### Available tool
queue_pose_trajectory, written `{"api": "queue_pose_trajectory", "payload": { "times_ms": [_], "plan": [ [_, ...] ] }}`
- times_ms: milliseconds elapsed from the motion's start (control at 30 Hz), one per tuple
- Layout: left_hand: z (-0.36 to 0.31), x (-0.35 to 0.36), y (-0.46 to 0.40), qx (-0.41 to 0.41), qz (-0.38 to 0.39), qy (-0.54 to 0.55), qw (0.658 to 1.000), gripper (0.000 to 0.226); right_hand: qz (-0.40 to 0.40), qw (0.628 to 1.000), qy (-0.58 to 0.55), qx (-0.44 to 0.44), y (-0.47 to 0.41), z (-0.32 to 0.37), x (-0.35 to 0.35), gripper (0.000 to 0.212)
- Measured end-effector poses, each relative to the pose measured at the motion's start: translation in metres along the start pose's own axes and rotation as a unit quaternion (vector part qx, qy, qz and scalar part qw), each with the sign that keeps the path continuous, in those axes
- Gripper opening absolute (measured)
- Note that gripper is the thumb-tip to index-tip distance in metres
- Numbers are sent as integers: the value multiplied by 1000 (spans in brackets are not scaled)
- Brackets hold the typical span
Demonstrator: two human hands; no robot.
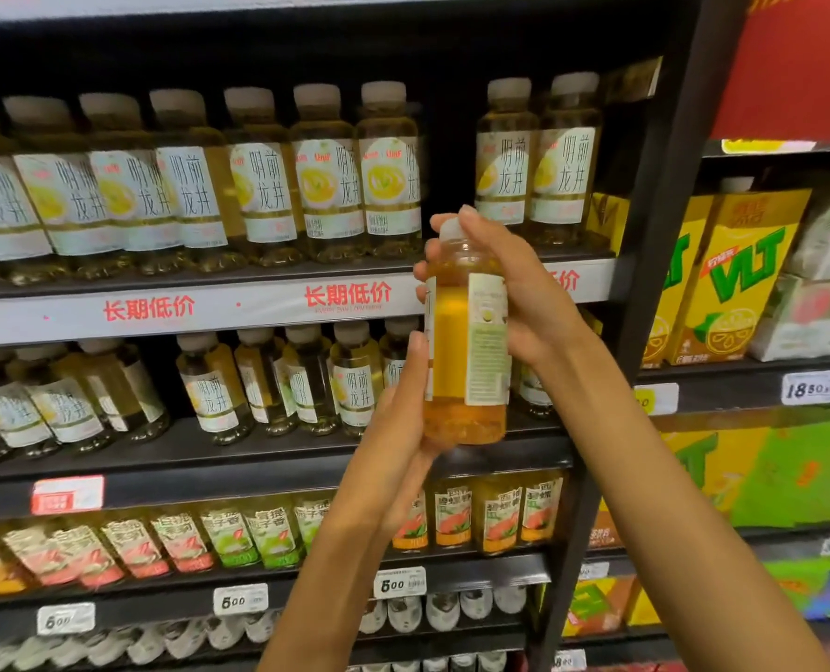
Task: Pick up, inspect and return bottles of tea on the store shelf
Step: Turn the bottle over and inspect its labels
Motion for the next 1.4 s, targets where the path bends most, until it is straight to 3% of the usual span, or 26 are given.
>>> {"api": "queue_pose_trajectory", "payload": {
  "times_ms": [100, 200, 267, 400, 500, 600, 667, 800, 1000, 1100, 1233, 1300, 1400],
  "plan": [
    [-4, -6, 4, 26, -39, -58, 997, 41, -47, 992, 117, -22, 0, 5, 5, 21],
    [-5, -7, 3, 32, -43, 9, 999, 49, -60, 988, 142, -22, -1, 6, 11, 23],
    [-5, -4, 5, -1, -29, 96, 995, 55, -36, 992, 122, -7, 0, 6, 14, 24],
    [4, 8, 10, -64, 49, 227, 971, 59, 34, 999, -25, 26, 5, -4, 25, 30],
    [8, 2, 15, -57, 22, 161, 985, 57, 23, 1000, -16, 14, 6, -9, 29, 22],
    [1, -12, 23, -30, -56, 14, 998, 62, -26, 996, 85, -4, 8, -4, 28, 20],
    [-3, -10, 25, -3, -55, -29, 998, 67, -57, 988, 143, -10, 7, -3, 29, 21],
    [-7, -5, 24, 10, -68, 32, 997, 64, -53, 986, 159, 9, 4, -4, 33, 26],
    [2, 6, 23, -65, 48, 264, 961, 66, 26, 996, -69, 41, 0, -11, 44, 27],
    [7, 2, 26, -77, 38, 226, 970, 69, 6, 998, -46, 40, 0, -13, 41, 20],
    [2, -12, 31, -42, -46, 84, 995, 66, -74, 986, 142, 37, 7, -7, 30, 20],
    [-1, -8, 33, -29, -48, 76, 996, 65, -98, 978, 181, 44, 7, -7, 26, 23],
    [0, 2, 36, -52, -56, 131, 988, 66, -75, 983, 147, 79, 8, -13, 25, 20]
  ]
}}
Point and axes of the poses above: each hand's wrist, its own y-axis away from the middle knuckle, its own x-axis out of the palm, z = x × y, the point moved 4 cm from there along -y, towards the middle knuckle, and after that the axes turned 13 degrees about z, right-handed, at the moved point
